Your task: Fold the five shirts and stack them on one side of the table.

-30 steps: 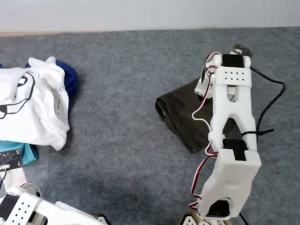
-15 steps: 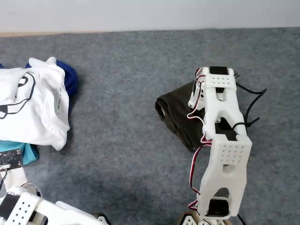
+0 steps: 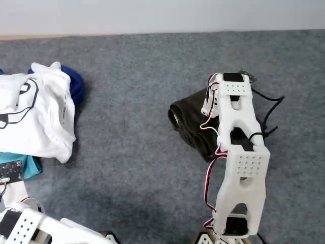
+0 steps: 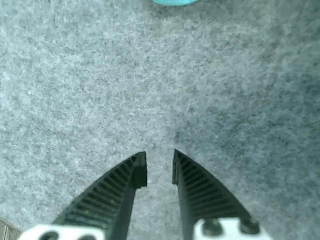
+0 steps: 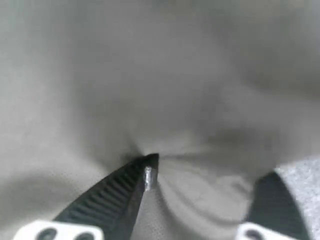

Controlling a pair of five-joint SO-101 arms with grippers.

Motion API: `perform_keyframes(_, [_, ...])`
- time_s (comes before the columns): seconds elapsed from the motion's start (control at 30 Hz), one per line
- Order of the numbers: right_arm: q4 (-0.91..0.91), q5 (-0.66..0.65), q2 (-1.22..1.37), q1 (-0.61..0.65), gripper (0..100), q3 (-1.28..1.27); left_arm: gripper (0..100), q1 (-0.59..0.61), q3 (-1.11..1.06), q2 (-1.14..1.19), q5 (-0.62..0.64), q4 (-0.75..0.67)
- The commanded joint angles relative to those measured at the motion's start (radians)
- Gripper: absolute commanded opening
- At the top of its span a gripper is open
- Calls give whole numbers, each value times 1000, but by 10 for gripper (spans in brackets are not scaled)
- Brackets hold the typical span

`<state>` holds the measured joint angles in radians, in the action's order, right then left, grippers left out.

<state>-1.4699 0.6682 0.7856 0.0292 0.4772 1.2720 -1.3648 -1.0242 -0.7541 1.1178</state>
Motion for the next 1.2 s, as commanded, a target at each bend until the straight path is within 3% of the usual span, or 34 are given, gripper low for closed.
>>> perform_keyframes(0.0, [41, -48, 39, 25, 162, 28, 97, -8, 10, -14, -9, -18])
perform_keyframes(0.2, [41, -133, 36, 19, 10, 28, 97, -8, 10, -14, -9, -18])
perform_keyframes(0.5, [-93, -285, -39, -88, 9, 115, 97, -8, 12, -14, -9, -18])
perform_keyframes(0.67, [-145, -540, -119, -197, 9, 144, 97, -8, 12, -14, -9, -17])
perform_keyframes(0.87, [-196, -951, -205, -334, 9, 144, 97, -3, 12, -14, -9, -17])
perform_keyframes(1.17, [-93, -1246, -239, -610, 9, 149, 97, 0, 12, -14, -9, -12])
